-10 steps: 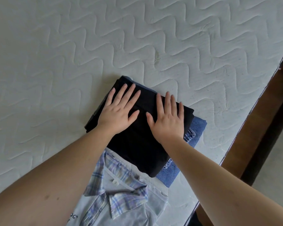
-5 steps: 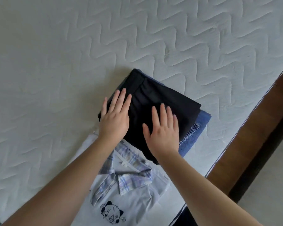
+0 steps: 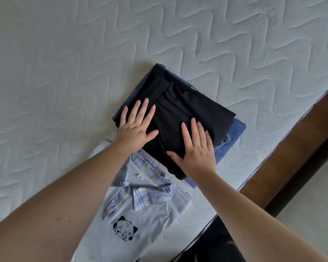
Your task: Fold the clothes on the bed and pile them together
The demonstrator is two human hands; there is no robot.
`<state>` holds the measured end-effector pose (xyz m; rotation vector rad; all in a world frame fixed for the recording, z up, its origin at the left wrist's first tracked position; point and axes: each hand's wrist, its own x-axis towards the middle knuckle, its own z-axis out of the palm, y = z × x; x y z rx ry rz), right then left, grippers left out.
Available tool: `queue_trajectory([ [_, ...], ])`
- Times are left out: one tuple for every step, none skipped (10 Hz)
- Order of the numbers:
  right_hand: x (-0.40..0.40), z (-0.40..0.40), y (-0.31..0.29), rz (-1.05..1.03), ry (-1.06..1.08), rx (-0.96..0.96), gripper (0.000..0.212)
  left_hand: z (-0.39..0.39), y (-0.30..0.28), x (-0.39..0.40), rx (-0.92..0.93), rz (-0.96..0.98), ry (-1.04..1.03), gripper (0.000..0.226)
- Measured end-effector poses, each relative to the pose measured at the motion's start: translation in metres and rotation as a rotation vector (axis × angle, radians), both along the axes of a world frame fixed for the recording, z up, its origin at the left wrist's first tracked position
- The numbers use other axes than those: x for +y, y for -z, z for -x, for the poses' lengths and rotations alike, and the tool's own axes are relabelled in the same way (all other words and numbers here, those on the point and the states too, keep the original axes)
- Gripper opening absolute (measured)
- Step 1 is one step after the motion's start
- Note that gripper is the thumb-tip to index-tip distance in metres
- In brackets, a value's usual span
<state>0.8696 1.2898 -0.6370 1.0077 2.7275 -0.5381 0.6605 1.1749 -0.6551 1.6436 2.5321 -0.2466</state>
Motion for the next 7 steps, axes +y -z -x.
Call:
queue_trajectory([
  [0.003, 0.004, -0.001, 0.047, -0.01, -0.023, 0.095, -0.007, 0.002, 0.004, 0.037, 0.01, -0.036, 0.077],
  [0.005, 0.006, 0.001, 0.053, -0.023, -0.022, 0.095, -0.01, 0.006, 0.005, 0.06, 0.012, -0.057, 0.077],
  [0.004, 0.007, 0.005, 0.028, -0.03, -0.005, 0.094, -0.01, 0.013, 0.006, 0.104, 0.011, -0.046, 0.077],
  [0.003, 0.011, 0.012, 0.008, -0.041, 0.002, 0.094, -0.009, 0.018, 0.006, 0.126, 0.026, -0.038, 0.077],
  [0.006, 0.013, 0.011, 0.001, -0.099, -0.079, 0.094, -0.011, 0.012, 0.01, 0.066, 0.109, -0.064, 0.079],
  [0.011, 0.019, 0.0, 0.052, -0.142, -0.149, 0.094, -0.01, -0.003, 0.02, 0.018, 0.301, -0.124, 0.077],
  [0.019, 0.018, -0.028, 0.083, -0.155, -0.238, 0.09, -0.013, -0.042, 0.033, -0.076, 0.484, -0.132, 0.074],
])
